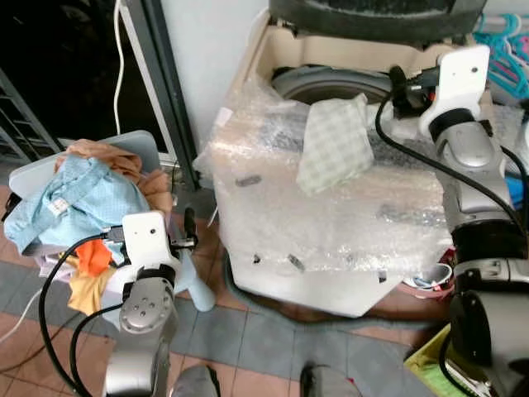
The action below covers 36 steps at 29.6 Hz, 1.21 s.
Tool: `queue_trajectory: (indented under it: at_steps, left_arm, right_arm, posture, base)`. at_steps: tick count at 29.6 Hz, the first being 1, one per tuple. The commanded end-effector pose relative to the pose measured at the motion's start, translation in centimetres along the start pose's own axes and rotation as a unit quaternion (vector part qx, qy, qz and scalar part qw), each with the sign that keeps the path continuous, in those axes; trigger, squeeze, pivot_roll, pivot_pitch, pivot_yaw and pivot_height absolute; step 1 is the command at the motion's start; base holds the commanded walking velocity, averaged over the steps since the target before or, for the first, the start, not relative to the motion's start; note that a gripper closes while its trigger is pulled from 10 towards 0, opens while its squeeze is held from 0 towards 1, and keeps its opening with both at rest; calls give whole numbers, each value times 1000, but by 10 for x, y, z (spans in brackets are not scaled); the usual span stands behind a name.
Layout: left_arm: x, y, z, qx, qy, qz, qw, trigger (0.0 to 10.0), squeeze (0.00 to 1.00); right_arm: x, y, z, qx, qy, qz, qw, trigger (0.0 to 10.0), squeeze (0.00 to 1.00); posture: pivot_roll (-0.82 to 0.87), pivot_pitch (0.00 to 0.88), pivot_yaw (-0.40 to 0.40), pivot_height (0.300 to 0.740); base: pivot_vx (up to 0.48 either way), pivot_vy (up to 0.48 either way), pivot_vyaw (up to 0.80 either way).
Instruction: Clothes washing
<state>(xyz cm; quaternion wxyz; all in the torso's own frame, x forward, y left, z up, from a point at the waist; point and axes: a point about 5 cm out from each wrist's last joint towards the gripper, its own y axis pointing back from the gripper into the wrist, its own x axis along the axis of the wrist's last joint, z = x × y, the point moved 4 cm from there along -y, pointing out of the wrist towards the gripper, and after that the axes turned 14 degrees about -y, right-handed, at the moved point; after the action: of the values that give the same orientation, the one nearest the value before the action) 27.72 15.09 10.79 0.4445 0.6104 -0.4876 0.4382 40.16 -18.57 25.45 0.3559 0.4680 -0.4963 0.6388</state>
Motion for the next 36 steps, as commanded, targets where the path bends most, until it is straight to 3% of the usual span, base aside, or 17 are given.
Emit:
queue_trajectory:
  at_steps: [1,4,6,8,9,14,17,20,21,22,27,30,31,35,36]
  left_arm:
    - [1,1,-1,1,-3,-1,1000,10000,0]
    - [1,0,-1,-3,-3,-1,1000,10000,0]
    - [1,0,0,-5,-3,-1,1000,10000,0]
    - [1,-1,0,-6,-4,-1,1000,10000,0]
    - [1,-1,0,-6,-5,0,1000,10000,0]
    - [2,-1,-1,-4,-6,1,1000,10000,0]
    - [2,0,-2,-1,-6,2,1000,10000,0]
    - [2,0,-3,0,-7,2,1000,10000,0]
    - [2,0,-3,0,-7,2,1000,10000,0]
    - [2,0,-3,1,-7,2,1000,10000,0]
    - [2,0,-3,0,-9,2,1000,10000,0]
    - [2,0,-3,-1,-9,2,1000,10000,0]
    - [2,0,-3,0,-9,2,1000,10000,0]
    - [2,-1,-5,8,-2,3,1000,10000,0]
    - [2,-1,-5,8,-2,3,1000,10000,0]
  right_arm:
    - [0,8,-24,81,-23,-6,996,10000,0]
    - [-27,34,-51,191,-39,-78,978,10000,0]
    - [-45,47,-57,224,-25,-122,966,10000,0]
    - [-54,52,-56,230,-10,-143,963,10000,0]
    - [-73,55,-48,217,37,-178,959,10000,0]
    - [-80,48,-31,163,70,-196,964,10000,0]
    - [-75,38,-13,103,81,-189,973,10000,0]
    - [-54,22,20,-7,74,-144,987,10000,0]
    - [-54,22,20,-7,74,-144,987,10000,0]
    - [-38,17,38,-64,65,-106,990,10000,0]
    - [-10,17,66,-161,65,-41,984,10000,0]
    - [-3,17,64,-167,64,-22,984,10000,0]
    - [5,15,50,-139,58,7,989,10000,0]
    - [8,18,22,-92,29,27,995,10000,0]
    - [8,18,22,-92,29,27,995,10000,0]
  posture:
    - [3,111,36,740]
    - [-1,111,39,740]
    - [-3,111,42,740]
    - [-2,111,43,740]
    - [2,109,42,740]
    - [9,107,42,740]
    - [14,105,40,740]
    - [17,102,40,740]
    - [17,102,40,740]
    - [17,102,40,740]
    - [12,100,42,740]
    - [12,100,42,740]
    - [9,99,42,740]
    - [6,96,41,740]
    - [6,96,41,740]
  base:
    - [0,0,0]
    - [0,0,0]
    - [0,0,0]
    - [0,0,0]
    - [0,0,0]
    - [0,0,0]
    - [0,0,0]
    - [0,0,0]
    - [0,0,0]
    - [0,0,0]
    - [0,0,0]
    - [0,0,0]
    - [0,0,0]
    - [0,0,0]
    - [0,0,0]
